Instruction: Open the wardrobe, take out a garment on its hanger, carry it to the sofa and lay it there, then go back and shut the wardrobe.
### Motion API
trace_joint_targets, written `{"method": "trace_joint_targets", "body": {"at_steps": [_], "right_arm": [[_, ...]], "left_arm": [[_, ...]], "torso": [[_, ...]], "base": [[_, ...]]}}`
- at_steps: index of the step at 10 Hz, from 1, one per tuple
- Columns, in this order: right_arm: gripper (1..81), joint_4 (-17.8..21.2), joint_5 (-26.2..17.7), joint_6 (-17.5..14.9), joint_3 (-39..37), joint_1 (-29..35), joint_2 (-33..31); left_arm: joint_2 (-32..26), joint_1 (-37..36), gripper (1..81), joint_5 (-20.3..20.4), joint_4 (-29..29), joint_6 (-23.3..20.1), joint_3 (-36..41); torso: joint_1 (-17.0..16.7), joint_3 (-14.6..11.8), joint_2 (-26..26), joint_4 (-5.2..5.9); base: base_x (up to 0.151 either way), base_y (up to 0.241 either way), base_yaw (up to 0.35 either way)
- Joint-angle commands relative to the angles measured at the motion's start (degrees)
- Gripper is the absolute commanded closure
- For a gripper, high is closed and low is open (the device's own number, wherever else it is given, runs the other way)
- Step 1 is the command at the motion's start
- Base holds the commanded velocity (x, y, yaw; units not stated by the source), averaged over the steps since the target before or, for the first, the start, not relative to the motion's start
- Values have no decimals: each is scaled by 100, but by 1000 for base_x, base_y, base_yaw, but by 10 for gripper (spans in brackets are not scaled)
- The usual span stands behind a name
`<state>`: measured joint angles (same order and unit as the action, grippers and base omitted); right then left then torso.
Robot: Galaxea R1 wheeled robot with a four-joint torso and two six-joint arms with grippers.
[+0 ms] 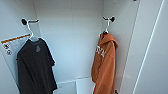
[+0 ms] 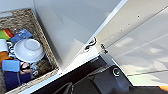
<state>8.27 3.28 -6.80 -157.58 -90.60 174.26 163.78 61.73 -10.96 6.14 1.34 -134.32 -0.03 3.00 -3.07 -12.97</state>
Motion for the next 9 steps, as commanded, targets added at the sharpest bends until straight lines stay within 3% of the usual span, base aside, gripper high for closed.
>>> {"method": "trace_joint_targets", "body": {"at_steps": [1,5,9], "right_arm": [[10,53,-319,-14,-1,283,6],[10,52,-319,-23,0,292,14],[10,52,-320,-23,26,310,32]], "left_arm": [[-275,-1053,10,-530,-34,32,922],[-890,-1817,10,-723,-26,551,1979],[-1057,-2924,10,-1329,-34,1131,2585]], "torso": [[3,-2,-2,0],[3,0,0,0],[3,0,0,0]], "base": [[0,0,0],[0,0,0],[0,0,0]]}}
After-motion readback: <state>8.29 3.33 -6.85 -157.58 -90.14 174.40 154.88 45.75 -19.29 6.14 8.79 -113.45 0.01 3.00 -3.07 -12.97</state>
